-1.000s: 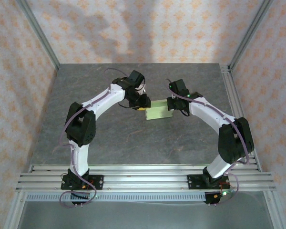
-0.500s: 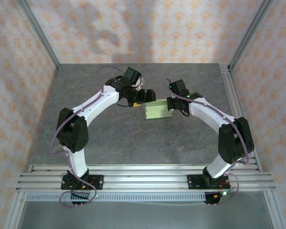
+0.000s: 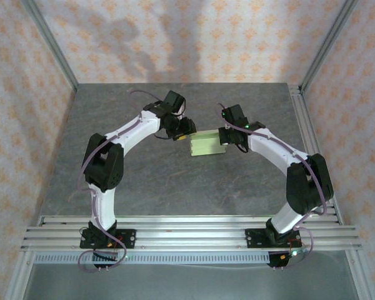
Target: Fold the paper box
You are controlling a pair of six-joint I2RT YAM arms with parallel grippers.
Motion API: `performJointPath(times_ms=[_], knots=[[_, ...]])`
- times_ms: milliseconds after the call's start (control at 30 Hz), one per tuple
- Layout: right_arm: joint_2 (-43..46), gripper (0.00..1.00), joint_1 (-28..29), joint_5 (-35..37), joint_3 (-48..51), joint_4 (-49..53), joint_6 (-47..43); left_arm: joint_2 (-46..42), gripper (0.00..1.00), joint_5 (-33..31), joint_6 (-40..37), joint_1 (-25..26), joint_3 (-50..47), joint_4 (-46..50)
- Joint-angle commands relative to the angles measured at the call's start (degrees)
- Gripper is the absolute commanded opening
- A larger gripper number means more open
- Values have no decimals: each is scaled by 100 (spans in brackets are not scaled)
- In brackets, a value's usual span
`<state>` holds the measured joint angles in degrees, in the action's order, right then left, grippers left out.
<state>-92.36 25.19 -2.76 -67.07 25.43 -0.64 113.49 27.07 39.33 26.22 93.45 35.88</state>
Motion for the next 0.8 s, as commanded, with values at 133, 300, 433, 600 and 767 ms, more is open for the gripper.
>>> performJointPath(times_ms=[133, 300, 433, 600, 767], knots=[[151, 15, 5, -211, 153, 222, 196, -167, 40, -52, 83, 23, -496, -70], [562, 43, 4, -361, 365, -253, 196, -227, 40, -50, 51, 23, -773, -107], [952, 66, -49, -709, 685, -934, 371, -225, 40, -35, 40, 22, -863, -140], [723, 67, -270, -1077, 715, -1414, 1467, -208, 39, -15, -2, 32, -881, -152], [41, 66, -471, -1252, 264, -1036, 1875, -170, 36, -9, -96, 33, -855, -69]])
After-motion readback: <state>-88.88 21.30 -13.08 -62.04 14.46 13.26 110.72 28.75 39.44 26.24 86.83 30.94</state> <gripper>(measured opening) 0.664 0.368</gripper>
